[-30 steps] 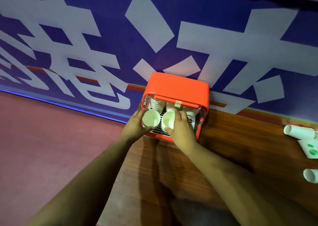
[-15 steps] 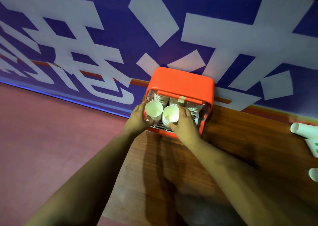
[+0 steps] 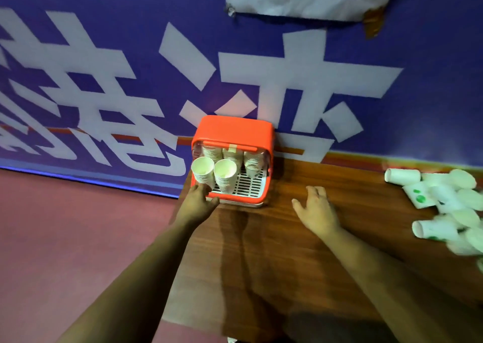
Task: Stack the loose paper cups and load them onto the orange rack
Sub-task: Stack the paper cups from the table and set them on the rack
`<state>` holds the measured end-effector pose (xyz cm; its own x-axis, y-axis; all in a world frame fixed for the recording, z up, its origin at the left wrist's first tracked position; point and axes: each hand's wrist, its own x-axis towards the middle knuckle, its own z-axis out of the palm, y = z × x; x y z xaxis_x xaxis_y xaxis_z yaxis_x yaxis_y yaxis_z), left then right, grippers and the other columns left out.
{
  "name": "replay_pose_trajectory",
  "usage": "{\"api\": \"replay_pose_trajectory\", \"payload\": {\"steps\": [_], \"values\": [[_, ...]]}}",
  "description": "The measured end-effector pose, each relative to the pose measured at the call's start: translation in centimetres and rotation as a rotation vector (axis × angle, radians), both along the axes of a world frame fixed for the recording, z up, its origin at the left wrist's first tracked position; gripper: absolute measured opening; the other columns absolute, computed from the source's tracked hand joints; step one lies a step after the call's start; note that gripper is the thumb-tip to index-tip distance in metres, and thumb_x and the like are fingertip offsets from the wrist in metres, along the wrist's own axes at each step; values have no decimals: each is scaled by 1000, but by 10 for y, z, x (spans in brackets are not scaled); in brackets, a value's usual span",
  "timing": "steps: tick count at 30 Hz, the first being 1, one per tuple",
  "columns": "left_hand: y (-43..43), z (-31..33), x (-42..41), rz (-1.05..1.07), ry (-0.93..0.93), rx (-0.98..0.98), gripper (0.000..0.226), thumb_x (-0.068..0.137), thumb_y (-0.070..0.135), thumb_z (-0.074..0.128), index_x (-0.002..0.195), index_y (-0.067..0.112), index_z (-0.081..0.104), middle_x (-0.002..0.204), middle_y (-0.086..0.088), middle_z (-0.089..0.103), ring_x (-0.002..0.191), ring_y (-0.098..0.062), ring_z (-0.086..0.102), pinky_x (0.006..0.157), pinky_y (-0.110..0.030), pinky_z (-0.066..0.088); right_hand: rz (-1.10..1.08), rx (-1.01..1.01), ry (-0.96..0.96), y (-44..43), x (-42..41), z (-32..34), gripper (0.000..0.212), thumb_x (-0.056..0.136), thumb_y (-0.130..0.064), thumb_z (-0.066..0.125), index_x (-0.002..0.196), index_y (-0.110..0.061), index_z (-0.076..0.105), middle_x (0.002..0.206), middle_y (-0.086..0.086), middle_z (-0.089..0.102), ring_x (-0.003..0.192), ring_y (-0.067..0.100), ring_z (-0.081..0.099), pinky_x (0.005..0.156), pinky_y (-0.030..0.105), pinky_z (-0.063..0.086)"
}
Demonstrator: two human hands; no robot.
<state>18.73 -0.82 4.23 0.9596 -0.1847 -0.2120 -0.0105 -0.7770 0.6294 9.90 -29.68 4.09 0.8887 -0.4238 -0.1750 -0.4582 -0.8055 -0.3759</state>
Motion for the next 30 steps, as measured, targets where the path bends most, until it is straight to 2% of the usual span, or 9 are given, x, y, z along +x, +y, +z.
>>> {"api": "replay_pose_trajectory", "payload": {"steps": [3, 8, 14, 19, 23, 26, 30], "values": [[-50, 11, -32, -52, -1, 20, 35, 87, 22, 66, 116, 3, 62, 116, -12, 63, 104, -28, 61, 82, -26, 39, -37, -19, -9, -54, -56, 11, 60, 94, -48, 51, 140, -11, 42, 144, 12, 39, 125, 32, 48, 104, 44, 42], [-153, 19, -99, -190, 3, 9, 28, 86, 24, 67, 107, 5, 64, 105, -13, 67, 99, -30, 63, 83, -34, 48, -168, -30, -15, -144, -153, 22, 59, 92, -46, 54, 138, -9, 45, 142, 14, 40, 126, 35, 46, 106, 43, 38], [-293, 16, -186, -382, -25, 8, 35, 88, 30, 64, 117, 10, 64, 113, -9, 59, 108, -24, 57, 93, -29, 42, -325, -97, -61, -248, -279, 37, 55, 92, -41, 56, 134, -7, 50, 137, 18, 44, 124, 37, 46, 104, 44, 39], [-394, 8, -254, -582, 26, -11, 38, 91, 35, 63, 117, 7, 63, 114, -11, 57, 104, -29, 59, 83, -30, 42, -479, -75, -191, -314, -378, 29, 47, 84, -36, 61, 113, 2, 61, 112, 25, 55, 97, 43, 58, 83, 48, 52], [-458, 1, -300, -725, 55, 27, 43, 89, 39, 64, 118, 8, 61, 114, -11, 56, 112, -28, 55, 89, -31, 43, -547, -4, -108, -344, -436, 20, 45, 87, -33, 62, 120, -3, 57, 122, 21, 51, 106, 38, 56, 90, 47, 49], [-491, -7, -326, -843, 99, 53, 47, 86, 40, 68, 123, 11, 57, 111, -5, 50, 111, -24, 50, 86, -30, 40, -569, 25, -99, -347, -466, 3, 45, 86, -35, 61, 120, -6, 57, 123, 16, 52, 112, 35, 53, 92, 44, 47], [-517, -24, -351, -992, 109, 139, 66, 81, 38, 75, 134, 11, 48, 127, -10, 46, 122, -26, 45, 97, -32, 40, -528, 62, -25, -333, -482, -25, 50, 81, -36, 69, 120, -5, 60, 125, 16, 50, 115, 33, 50, 97, 39, 43]]}}
